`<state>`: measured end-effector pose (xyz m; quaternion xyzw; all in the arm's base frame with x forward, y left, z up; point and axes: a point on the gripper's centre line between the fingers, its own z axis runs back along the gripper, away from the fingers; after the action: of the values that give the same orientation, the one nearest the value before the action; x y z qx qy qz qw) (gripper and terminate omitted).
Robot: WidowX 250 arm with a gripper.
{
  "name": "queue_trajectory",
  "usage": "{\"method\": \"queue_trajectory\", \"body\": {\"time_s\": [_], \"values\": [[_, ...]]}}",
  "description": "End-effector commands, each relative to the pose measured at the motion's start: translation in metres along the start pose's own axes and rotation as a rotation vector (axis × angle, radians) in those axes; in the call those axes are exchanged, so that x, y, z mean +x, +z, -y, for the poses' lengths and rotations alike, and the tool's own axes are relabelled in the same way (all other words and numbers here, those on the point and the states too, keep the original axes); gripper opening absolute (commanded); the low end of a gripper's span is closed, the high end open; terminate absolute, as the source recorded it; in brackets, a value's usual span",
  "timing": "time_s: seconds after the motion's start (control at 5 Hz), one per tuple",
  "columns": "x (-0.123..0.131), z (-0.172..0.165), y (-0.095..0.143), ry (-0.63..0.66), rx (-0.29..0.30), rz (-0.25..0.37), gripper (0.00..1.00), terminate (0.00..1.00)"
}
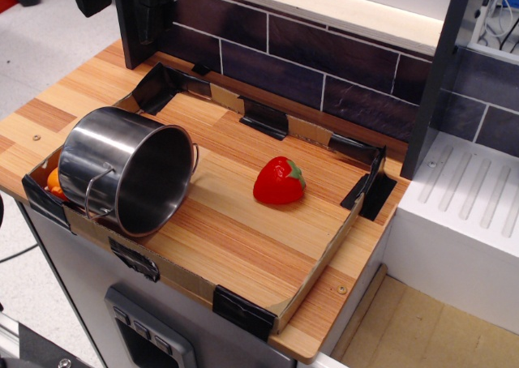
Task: Upright metal pot
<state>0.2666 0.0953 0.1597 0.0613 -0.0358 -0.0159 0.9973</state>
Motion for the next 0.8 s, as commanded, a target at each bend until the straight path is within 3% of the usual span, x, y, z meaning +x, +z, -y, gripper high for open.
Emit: {"method": "queue_trajectory", "body": {"time_s": [0.0, 0.6], "values": [[0.000, 0.000, 0.000, 0.000, 0.000, 0.000, 1.00, 0.00], [-0.038, 0.087, 0.030, -0.242, 0.053, 0.006, 1.00, 0.00]]}}
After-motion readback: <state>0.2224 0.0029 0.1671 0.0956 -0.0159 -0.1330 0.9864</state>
